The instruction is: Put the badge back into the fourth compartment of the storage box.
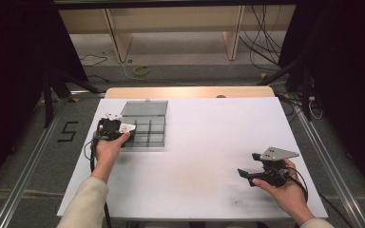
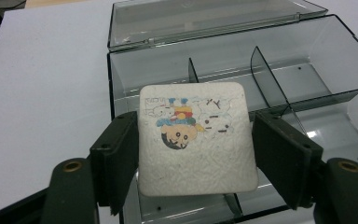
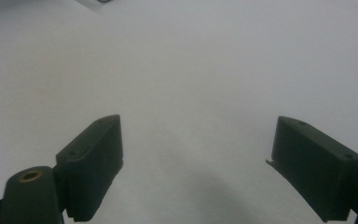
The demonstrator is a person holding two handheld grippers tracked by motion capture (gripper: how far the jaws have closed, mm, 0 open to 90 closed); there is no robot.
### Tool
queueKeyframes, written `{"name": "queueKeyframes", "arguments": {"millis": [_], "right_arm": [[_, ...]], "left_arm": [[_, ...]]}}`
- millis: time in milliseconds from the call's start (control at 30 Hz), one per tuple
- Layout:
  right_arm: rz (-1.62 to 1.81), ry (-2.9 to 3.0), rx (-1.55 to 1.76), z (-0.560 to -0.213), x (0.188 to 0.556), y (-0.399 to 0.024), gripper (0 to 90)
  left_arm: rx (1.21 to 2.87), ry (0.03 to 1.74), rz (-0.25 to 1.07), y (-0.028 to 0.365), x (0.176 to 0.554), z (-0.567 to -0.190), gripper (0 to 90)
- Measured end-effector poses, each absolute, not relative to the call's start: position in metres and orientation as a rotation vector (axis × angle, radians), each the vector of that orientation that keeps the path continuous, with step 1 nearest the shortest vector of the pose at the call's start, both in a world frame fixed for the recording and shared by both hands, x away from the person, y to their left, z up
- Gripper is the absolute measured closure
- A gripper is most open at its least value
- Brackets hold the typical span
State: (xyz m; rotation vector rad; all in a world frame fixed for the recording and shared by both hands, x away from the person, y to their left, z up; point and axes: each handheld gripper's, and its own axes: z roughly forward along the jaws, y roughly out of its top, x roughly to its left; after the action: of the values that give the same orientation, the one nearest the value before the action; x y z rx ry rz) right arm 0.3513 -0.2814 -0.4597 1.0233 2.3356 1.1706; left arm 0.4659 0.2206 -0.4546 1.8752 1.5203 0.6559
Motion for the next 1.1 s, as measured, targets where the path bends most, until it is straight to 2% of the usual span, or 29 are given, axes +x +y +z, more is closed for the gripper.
{"name": "queueKeyframes", "arguments": {"millis": [467,567,800,1100], "right_arm": [[1.174,2.339,1.023,-0.460,0.351,-0.281,16.9],[1.174,2.339,1.019,-0.460,0.352,-0.281,16.9],[1.174,2.340,1.019,-0.460,0.351,-0.281,16.9],[1.179,2.341,1.021,-0.460,0.351,-0.282,16.7]], "left_arm": [[1.891,1.544,0.685,0.222,0.466,-0.458,32.7],[1.876,1.546,0.699,0.223,0.466,-0.457,29.2],[1.868,1.551,0.700,0.224,0.464,-0.455,29.0],[1.880,1.469,0.673,0.220,0.449,-0.445,28.3]]}}
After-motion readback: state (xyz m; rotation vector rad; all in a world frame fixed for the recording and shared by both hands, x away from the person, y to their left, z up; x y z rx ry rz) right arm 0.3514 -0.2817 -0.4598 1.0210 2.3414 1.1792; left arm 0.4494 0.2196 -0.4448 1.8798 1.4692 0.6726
